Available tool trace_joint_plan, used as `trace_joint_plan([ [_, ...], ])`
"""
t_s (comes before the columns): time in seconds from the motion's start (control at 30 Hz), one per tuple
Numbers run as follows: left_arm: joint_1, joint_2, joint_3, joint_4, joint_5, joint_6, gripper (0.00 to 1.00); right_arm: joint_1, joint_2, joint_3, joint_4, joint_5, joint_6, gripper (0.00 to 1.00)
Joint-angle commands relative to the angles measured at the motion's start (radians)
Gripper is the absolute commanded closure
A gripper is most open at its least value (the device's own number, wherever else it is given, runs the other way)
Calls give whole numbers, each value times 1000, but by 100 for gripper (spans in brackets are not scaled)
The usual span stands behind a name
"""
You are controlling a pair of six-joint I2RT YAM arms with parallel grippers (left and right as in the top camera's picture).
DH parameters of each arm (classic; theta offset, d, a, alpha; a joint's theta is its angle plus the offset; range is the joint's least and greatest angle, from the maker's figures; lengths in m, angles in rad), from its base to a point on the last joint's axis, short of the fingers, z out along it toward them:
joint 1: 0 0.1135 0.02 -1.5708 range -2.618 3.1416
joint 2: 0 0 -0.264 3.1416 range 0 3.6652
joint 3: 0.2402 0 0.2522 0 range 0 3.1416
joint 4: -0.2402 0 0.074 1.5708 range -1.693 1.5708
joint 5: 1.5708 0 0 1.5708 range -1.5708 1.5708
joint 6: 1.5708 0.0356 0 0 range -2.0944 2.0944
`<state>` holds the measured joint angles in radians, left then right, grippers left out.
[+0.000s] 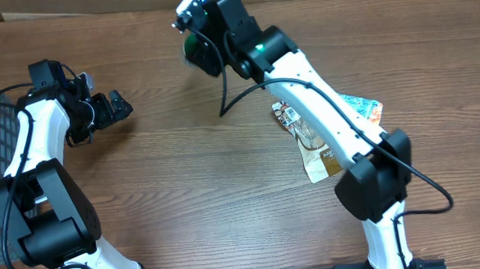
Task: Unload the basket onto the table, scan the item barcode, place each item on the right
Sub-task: 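Carry the jar right toward the bag and packs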
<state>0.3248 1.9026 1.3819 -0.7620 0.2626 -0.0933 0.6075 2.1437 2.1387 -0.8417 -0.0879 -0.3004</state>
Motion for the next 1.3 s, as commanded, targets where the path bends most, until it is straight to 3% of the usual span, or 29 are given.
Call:
trace_joint_plan([
  [0.0,-5,7,22,2,16,27,0,-5,-7,7,-137,-109,175,59],
  [0.13,-5,7,22,2,16,27,0,-6,9,7,-383,-105,174,56],
  [0.3,-5,7,22,2,16,27,0,-26,17,-30,-555,-42,174,66],
  [0.63,-5,7,22,2,16,27,1,-154,17,-262,-517,130,361,66],
  [0.93,-5,7,21,2,16,27,1,-332,17,-280,-563,259,564,66],
  [1.0,-5,6,22,2,16,27,0,-356,17,-280,-572,220,562,60],
  [1.03,-5,7,22,2,16,27,1,-365,17,-280,-575,204,562,50],
  [1.07,-5,7,22,2,16,27,0,-371,17,-280,-578,193,562,35],
  [1.1,-5,6,22,2,16,27,0,-375,17,-280,-582,187,562,0],
  [1.27,-5,6,21,2,16,27,0,-375,16,-276,-586,189,558,0],
])
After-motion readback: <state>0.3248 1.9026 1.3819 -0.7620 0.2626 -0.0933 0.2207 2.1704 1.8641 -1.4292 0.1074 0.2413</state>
